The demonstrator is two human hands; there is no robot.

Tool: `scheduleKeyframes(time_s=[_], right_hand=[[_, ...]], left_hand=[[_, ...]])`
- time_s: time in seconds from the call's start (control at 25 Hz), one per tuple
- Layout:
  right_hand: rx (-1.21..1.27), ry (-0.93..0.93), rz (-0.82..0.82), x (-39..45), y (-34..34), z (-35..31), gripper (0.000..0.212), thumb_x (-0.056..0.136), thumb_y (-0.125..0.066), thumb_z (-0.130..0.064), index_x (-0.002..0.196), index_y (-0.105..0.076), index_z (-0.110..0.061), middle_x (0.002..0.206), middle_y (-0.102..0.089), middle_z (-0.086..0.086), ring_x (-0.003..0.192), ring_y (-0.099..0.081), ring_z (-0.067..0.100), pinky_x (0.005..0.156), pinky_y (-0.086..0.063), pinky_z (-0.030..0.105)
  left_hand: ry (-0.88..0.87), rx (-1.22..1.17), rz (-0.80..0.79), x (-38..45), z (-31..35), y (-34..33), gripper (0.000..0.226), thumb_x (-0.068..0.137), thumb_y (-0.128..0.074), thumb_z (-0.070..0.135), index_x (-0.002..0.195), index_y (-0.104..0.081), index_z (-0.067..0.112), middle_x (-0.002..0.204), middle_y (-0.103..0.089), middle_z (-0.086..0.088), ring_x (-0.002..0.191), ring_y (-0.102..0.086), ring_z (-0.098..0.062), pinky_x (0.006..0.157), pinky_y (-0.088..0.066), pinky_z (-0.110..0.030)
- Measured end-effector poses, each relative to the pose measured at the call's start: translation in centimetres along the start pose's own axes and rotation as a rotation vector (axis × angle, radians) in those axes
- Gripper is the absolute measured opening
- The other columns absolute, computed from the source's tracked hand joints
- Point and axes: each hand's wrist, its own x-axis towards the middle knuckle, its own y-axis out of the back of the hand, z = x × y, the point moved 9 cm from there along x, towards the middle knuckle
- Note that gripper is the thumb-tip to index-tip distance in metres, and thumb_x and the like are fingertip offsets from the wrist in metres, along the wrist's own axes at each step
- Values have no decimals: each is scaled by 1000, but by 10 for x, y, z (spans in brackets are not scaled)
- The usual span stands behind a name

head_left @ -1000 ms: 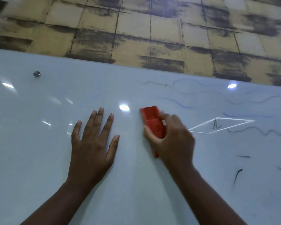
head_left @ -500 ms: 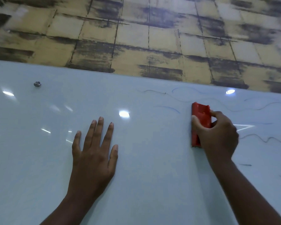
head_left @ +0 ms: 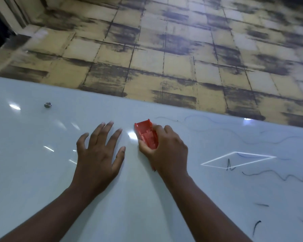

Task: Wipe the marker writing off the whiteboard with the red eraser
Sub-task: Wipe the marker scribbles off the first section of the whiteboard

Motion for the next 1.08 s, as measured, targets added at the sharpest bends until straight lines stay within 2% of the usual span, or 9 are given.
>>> scheduleKeyframes(time_s=[0.12,0.28,0.4,0.56,0.64,0.8,0.92,1.08], right_hand=[[-18,-137,43,20,17,48,61,84,-68,-63,136,-60,-33,103,-64,-2,92,-65,21,76,-57,37],[-24,-337,221,20,55,114,58,83,-76,-60,127,-66,-23,105,-71,5,87,-67,26,73,-49,33],[-25,-429,289,16,56,121,64,83,-79,-56,129,-64,-15,114,-71,10,95,-69,31,76,-46,33],[73,-537,342,23,38,105,58,83,-79,-52,125,-63,-14,113,-69,11,96,-66,30,77,-45,33],[100,-486,309,36,19,71,55,83,-76,-51,124,-64,-17,109,-66,8,95,-65,28,77,-45,33],[110,-151,153,42,-27,-34,62,86,-72,-57,136,-61,-21,111,-65,2,97,-63,19,80,-55,32],[122,-92,93,40,-29,-41,70,85,-71,-63,142,-59,-25,117,-66,-1,101,-64,16,82,-58,32],[39,6,9,41,-14,-9,69,85,-68,-64,143,-58,-29,105,-64,-1,91,-63,17,75,-58,38]], left_hand=[[23,-2,0,5,-3,-12,60,104,-36,43,154,-55,14,163,-46,-15,151,-45,-34,116,-31,-62],[62,5,-13,0,-4,-18,61,106,-33,46,159,-49,19,166,-42,-11,154,-41,-29,121,-27,-60],[58,20,-19,2,-4,-18,61,107,-32,47,159,-48,20,167,-42,-11,154,-40,-29,122,-28,-60],[67,22,-12,-1,-2,-19,63,107,-30,49,159,-48,18,167,-41,-12,154,-41,-30,122,-28,-61],[58,16,-8,1,-1,-19,63,108,-29,49,159,-48,18,168,-41,-12,155,-40,-31,122,-29,-61],[63,5,-12,-1,-5,-20,63,108,-28,50,161,-46,19,169,-39,-11,157,-37,-31,124,-27,-62],[44,-8,-37,-2,-5,-21,66,108,-28,52,161,-45,18,169,-39,-13,156,-37,-33,124,-28,-63],[24,2,-62,-7,-4,-19,68,107,-29,53,162,-43,16,171,-35,-13,158,-35,-33,124,-27,-61]])
